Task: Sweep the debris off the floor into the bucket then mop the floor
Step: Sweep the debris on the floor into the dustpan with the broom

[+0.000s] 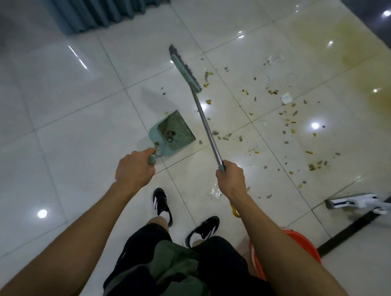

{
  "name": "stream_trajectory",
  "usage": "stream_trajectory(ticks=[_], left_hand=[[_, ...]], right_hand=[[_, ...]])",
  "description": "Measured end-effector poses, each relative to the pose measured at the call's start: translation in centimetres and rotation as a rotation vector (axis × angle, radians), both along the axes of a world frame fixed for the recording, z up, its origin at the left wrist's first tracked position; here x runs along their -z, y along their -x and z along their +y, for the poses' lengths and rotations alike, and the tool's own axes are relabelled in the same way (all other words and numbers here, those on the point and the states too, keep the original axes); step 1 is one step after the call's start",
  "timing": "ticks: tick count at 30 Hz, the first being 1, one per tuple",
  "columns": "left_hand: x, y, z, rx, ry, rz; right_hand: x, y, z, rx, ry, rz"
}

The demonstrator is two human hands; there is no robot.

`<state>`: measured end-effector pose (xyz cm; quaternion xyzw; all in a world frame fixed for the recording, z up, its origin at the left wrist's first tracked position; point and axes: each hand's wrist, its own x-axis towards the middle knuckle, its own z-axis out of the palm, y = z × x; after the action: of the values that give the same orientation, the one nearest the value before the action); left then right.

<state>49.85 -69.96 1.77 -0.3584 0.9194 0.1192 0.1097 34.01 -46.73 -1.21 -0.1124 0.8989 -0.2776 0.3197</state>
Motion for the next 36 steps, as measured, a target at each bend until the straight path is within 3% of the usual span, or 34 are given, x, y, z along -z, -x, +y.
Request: stream_trajectory(ticks=[11,20,36], left_hand=[[3.0,-7.9,-11.2,-0.142,-0.022,-0.076],[5.3,-11.3,-19.7,-0.121,-0.067,-0.12],[5.6,-5.7,-21.7,0.021,-0.15,-0.226]], right_hand=[[1.9,-3.9,-12.4,0.032,-0.051,-0.206],[3.4,-6.5,-23.6,0.054,-0.133,-0.285],[6.9,-3.8,-31.0,-0.107,-0.215,-0.315]])
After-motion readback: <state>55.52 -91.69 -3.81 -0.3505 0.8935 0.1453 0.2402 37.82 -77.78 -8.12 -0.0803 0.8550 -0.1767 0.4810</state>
